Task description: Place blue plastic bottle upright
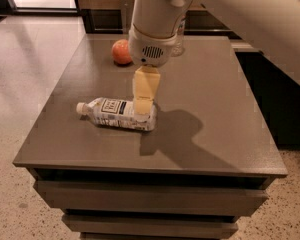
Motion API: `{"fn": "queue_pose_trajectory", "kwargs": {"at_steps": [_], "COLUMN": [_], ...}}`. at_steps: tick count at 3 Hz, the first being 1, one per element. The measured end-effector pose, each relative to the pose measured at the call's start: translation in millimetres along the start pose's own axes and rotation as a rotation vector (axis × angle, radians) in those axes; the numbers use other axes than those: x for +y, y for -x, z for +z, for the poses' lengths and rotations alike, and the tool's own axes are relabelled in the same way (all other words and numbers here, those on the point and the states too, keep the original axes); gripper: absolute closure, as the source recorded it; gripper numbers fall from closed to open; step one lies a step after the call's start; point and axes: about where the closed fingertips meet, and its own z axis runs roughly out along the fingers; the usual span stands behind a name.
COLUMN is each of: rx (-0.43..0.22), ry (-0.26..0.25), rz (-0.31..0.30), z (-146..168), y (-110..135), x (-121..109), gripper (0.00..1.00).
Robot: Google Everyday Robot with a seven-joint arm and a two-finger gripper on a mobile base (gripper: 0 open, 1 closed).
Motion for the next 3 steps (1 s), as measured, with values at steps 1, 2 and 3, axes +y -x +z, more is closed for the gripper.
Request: {"fn": "queue_pose_trajectory", "kwargs": {"at_steps": [1, 2, 3], "rx": [0.054, 0.089, 0.105], "ry": [-0.016, -0.031, -0.038], "rz": [-0.016, 0.026, 0.090], "z": [11.0, 23.7, 35.4], "y": [21.6, 36.9, 44.7], "x": [0.3, 4.3, 8.0], "gripper": [0.00, 0.00, 0.00]}}
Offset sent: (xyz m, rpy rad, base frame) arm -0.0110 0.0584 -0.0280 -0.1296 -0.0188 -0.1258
